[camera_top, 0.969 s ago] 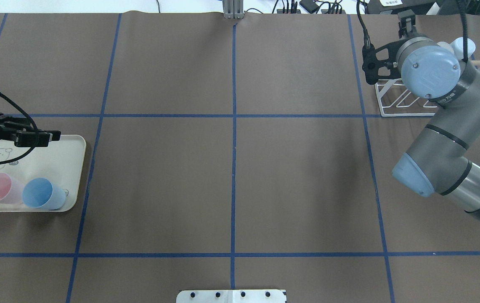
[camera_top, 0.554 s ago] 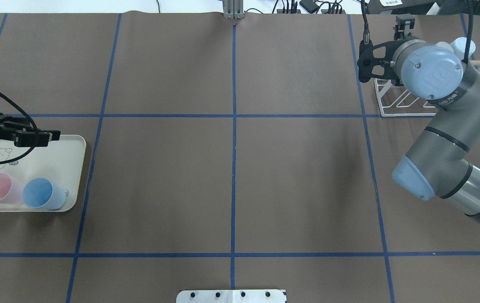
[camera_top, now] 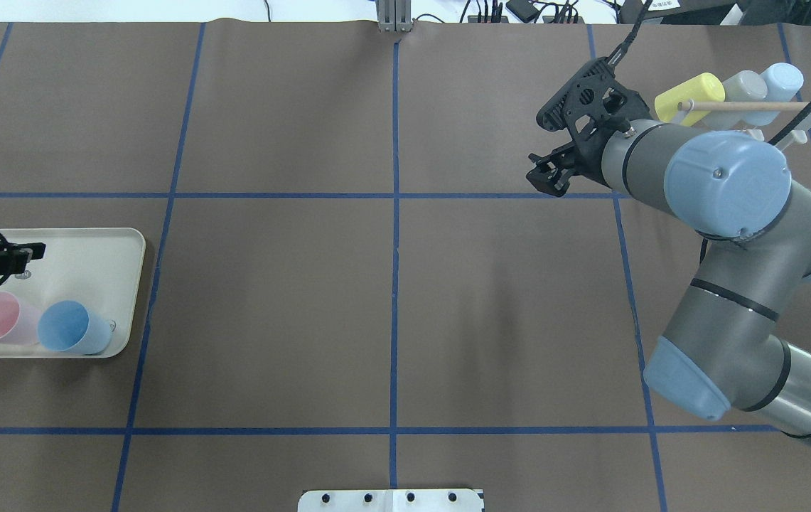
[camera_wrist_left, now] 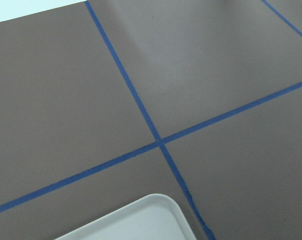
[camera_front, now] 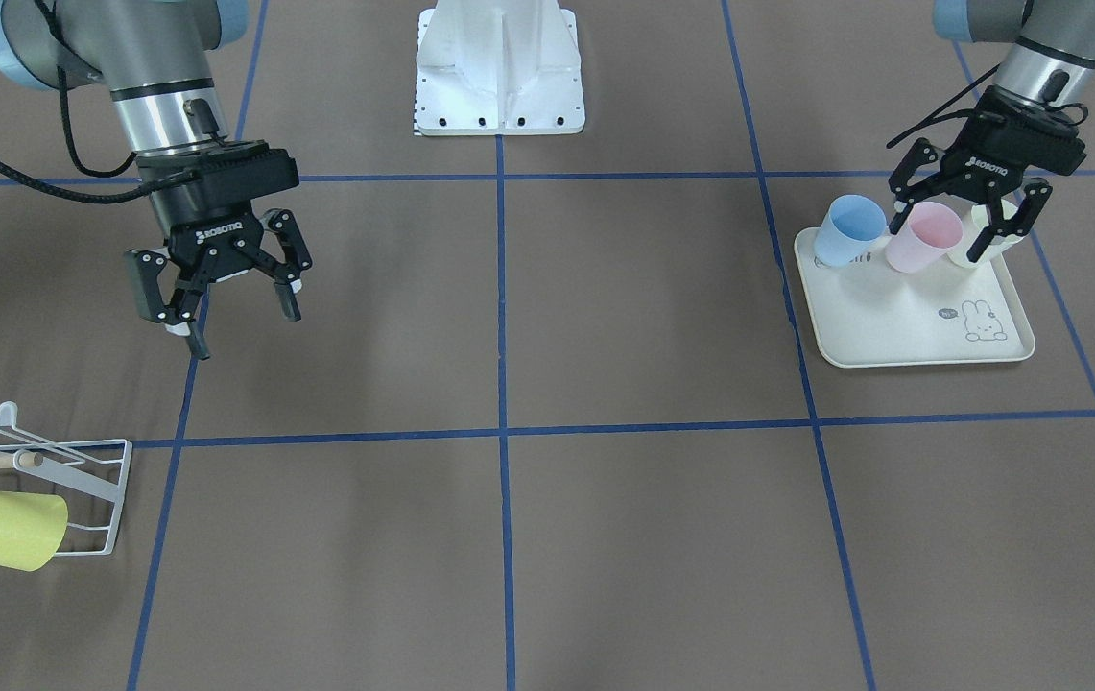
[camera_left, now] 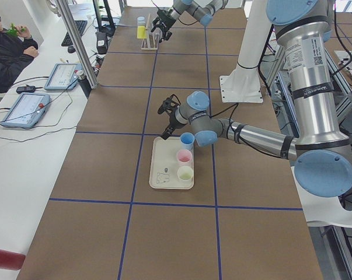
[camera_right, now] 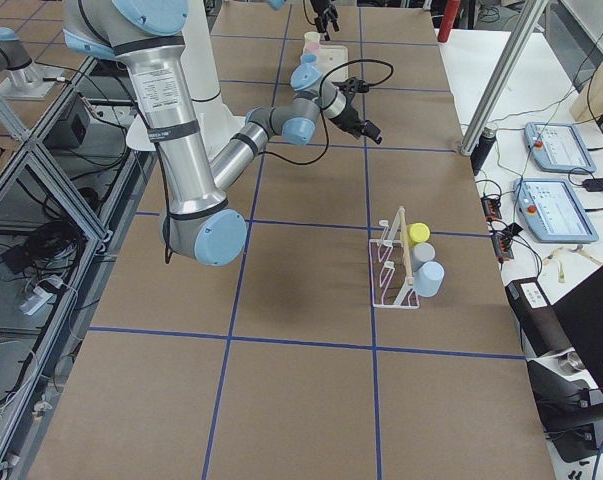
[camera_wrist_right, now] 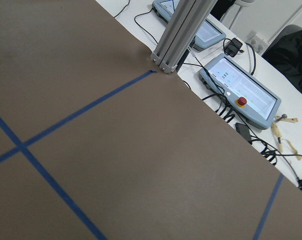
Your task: Transfer IKEA cup to right arm and place on rack
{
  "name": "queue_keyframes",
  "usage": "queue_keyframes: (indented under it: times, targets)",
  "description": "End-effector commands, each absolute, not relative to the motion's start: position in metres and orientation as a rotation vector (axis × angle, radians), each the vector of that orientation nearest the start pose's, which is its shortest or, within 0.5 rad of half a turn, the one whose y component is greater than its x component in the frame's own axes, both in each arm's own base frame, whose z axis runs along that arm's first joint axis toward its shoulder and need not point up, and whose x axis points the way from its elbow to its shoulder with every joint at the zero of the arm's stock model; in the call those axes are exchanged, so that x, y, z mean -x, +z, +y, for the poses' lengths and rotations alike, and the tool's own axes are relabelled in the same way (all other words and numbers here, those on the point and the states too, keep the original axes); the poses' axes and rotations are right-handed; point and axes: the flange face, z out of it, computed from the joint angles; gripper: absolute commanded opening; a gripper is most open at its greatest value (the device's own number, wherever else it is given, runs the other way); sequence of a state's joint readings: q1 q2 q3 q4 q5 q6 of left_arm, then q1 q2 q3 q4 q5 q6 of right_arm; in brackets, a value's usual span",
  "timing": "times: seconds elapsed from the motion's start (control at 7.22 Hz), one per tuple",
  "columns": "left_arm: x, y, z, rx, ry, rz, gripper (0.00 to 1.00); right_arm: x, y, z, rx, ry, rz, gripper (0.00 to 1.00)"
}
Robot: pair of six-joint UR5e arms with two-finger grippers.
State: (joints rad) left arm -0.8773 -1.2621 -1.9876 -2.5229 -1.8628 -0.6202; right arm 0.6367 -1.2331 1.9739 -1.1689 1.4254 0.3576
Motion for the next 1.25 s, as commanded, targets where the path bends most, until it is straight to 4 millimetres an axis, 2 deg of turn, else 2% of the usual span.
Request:
queue_keyframes:
  times: [0.0, 0.28, 0.42, 0.69, 0.83, 0.97, 1.11]
  targets:
    - [-0.121, 0.542, -0.334, -0.710, 0.275, 0.784, 1.00, 0.395, 0.239, -0.424, -0.967, -0.412, -0.689, 1.00]
    - [-0.102, 0.641, -0.316, -0.765, 0.303, 0.782, 1.00, 0.407, 0.237, -0.414, -0.960, -0.435, -0.706, 1.00]
    - [-0.097, 0.653, -0.308, -0.781, 0.299, 0.805, 1.00, 0.409, 0.238, -0.412, -0.958, -0.439, -0.706, 1.00]
    - [-0.091, 0.663, -0.299, -0.745, 0.276, 0.802, 1.00, 0.412, 0.240, -0.412, -0.954, -0.442, -0.702, 1.00]
    - [-0.092, 0.680, -0.297, -0.720, 0.276, 0.788, 1.00, 0.413, 0.240, -0.411, -0.954, -0.444, -0.703, 1.00]
    - [-0.099, 0.691, -0.307, -0.712, 0.276, 0.782, 0.95, 0.415, 0.240, -0.409, -0.952, -0.448, -0.705, 1.00]
    - [-0.102, 0.691, -0.310, -0.715, 0.277, 0.786, 0.93, 0.415, 0.240, -0.409, -0.953, -0.447, -0.706, 1.00]
